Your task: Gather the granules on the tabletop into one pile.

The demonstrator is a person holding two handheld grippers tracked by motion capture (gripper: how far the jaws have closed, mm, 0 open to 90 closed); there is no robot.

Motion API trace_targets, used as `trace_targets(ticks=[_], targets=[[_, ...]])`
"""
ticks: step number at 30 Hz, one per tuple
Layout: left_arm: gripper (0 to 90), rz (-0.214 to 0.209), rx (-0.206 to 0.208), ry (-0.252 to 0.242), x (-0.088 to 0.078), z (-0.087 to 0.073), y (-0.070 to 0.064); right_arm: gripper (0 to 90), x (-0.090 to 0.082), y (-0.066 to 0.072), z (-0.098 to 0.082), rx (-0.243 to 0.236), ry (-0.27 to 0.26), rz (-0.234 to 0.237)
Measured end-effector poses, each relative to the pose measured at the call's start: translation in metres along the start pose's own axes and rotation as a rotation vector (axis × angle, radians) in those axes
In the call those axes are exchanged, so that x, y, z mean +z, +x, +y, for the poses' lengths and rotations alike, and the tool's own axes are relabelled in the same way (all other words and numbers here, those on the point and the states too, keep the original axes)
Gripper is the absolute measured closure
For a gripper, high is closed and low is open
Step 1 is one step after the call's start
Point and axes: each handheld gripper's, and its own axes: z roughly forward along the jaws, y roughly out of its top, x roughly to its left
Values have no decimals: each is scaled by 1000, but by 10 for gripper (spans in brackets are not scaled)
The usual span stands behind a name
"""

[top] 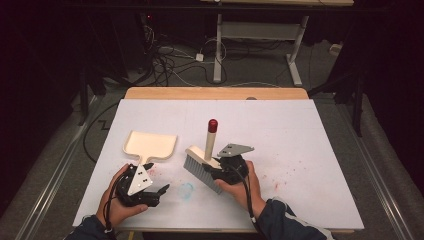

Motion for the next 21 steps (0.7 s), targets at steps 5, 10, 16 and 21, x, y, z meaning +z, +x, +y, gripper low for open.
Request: trace_targets(ticks=[5,10,16,21], targets=[[171,-4,7,5,1,1,-2,670,-14,-17,-8,80,-8,-67],[171,-7,12,8,1,1,-2,670,-32,-30,-15,126,-7,-101],[171,-15,23,12,2,3,-3,672,-45,-34,-17,128,-9,-82],[171,-16,23,8,3,3,-3,672,-58,-34,-8,80,-54,-43]])
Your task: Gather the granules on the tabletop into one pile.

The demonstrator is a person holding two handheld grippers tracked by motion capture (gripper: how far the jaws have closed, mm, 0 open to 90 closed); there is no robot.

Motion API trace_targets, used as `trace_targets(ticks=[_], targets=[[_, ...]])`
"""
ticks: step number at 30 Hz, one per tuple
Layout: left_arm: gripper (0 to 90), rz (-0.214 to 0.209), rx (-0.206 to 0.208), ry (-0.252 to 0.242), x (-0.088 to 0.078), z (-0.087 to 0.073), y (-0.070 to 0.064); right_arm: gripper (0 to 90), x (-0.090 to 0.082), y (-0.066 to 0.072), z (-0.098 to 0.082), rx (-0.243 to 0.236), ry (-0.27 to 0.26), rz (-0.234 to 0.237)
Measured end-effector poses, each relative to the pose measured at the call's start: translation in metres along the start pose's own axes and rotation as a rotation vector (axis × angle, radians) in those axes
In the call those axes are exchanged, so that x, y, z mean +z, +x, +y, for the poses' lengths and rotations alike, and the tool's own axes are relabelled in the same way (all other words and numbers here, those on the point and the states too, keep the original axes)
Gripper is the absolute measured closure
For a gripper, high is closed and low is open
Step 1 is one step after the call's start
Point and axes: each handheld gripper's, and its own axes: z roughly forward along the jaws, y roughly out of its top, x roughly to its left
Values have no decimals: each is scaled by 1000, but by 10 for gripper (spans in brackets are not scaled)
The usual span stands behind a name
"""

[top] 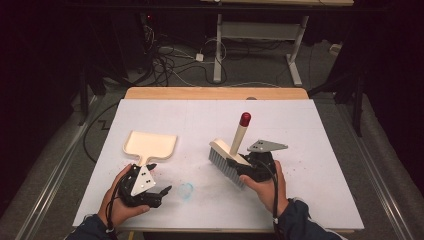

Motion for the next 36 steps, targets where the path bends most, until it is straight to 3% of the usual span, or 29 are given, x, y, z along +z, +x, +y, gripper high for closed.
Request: trace_targets(ticks=[4,9,11,13,16,19,22,25,29,36], targets=[[171,-1,7,3,-1,0,0,672,-14,-5,10,-64,-39,8],[171,2,7,0,-1,0,1,672,-16,-18,19,-213,-66,-6],[171,5,3,2,0,0,1,672,-10,-25,22,-291,-55,-15],[171,5,2,3,1,0,1,672,-2,-35,23,-361,-53,8],[171,3,-3,9,2,0,2,672,13,-51,25,-408,-46,32],[171,1,-4,17,4,-1,3,672,35,-60,26,-457,-24,11],[171,-3,-3,25,5,-1,2,672,56,-62,25,-506,-3,9],[171,-5,-12,28,6,-3,2,672,66,-57,26,-531,-26,28],[171,-10,-10,36,6,-4,1,672,69,-49,25,-600,-2,108],[171,-8,-7,42,5,-4,-1,668,51,-46,13,-692,16,271]])
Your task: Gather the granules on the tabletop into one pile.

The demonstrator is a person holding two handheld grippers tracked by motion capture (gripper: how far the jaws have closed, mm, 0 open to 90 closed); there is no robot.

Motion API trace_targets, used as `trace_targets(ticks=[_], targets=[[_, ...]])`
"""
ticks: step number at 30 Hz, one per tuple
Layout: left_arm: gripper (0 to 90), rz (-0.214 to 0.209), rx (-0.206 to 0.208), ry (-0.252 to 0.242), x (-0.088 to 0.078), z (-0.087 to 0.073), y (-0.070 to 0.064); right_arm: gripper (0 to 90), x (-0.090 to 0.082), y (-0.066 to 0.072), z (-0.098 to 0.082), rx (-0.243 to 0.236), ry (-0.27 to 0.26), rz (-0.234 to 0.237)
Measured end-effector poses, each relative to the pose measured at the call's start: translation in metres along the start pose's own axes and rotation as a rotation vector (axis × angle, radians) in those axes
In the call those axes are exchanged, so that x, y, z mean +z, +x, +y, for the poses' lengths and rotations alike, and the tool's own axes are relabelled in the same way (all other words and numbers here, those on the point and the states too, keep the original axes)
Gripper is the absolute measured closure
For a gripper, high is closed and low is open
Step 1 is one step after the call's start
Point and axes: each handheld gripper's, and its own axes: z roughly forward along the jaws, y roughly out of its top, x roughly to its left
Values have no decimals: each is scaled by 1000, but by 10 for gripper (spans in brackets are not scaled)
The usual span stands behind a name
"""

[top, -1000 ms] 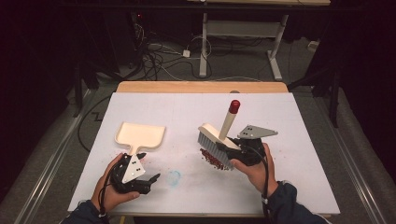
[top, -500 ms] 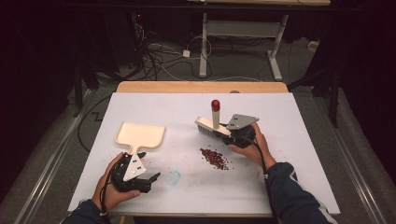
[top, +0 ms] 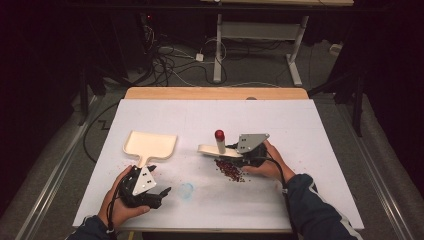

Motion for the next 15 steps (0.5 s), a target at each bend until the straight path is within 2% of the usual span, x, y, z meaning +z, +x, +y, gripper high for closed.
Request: trace_targets(ticks=[6,9,12,15], targets=[[171,-3,6,6,1,1,-1,664,-16,1,-12,-23,-9,82],[171,-4,8,6,1,1,-1,665,-22,1,-14,-39,-10,101],[171,-3,8,2,0,1,-1,666,-28,3,-15,-52,-3,113],[171,-3,8,1,0,1,-1,669,-32,3,-16,-44,1,89]])
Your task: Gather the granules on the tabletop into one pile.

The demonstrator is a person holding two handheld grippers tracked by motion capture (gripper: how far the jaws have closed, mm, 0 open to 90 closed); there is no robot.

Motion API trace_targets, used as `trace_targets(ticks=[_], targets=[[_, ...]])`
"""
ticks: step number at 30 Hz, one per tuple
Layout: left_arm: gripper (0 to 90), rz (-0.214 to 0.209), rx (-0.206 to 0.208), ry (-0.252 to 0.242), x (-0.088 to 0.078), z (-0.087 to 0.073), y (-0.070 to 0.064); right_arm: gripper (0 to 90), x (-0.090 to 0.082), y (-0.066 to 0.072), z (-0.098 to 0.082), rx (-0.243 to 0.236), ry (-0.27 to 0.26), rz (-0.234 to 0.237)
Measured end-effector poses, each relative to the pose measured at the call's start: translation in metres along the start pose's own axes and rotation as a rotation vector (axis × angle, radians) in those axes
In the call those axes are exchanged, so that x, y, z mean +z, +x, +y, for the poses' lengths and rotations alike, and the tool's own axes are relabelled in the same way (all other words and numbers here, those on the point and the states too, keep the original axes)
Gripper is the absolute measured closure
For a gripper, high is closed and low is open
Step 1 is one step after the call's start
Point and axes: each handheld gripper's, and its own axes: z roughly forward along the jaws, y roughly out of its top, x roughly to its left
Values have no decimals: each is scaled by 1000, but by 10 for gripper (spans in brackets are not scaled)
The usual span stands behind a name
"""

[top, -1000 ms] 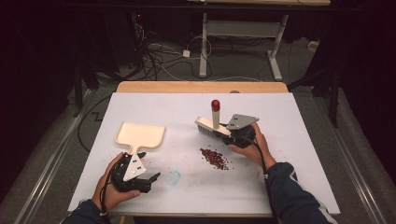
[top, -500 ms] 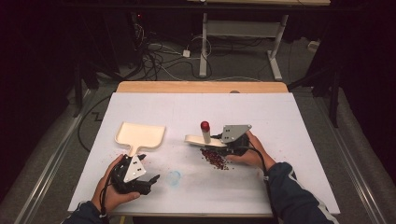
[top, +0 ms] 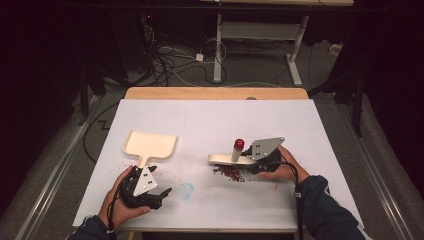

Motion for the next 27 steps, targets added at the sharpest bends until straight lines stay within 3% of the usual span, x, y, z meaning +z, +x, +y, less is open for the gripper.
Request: trace_targets(ticks=[3,6,9,13,22,25,27], targets=[[171,0,4,-2,-1,0,0,672,-3,-1,0,14,-11,-38],[171,1,5,-2,-1,1,0,673,-4,0,3,51,-22,-106],[171,1,9,-5,-1,1,0,673,-6,3,10,59,-12,-157],[171,1,8,-5,-2,2,0,673,-14,10,17,102,-29,-192],[171,8,17,-32,-7,5,-5,673,-29,39,28,357,43,-347],[171,8,16,-36,-7,5,-5,673,-35,50,31,382,111,-404],[171,5,16,-40,-7,6,-5,673,-38,53,29,437,122,-443]])
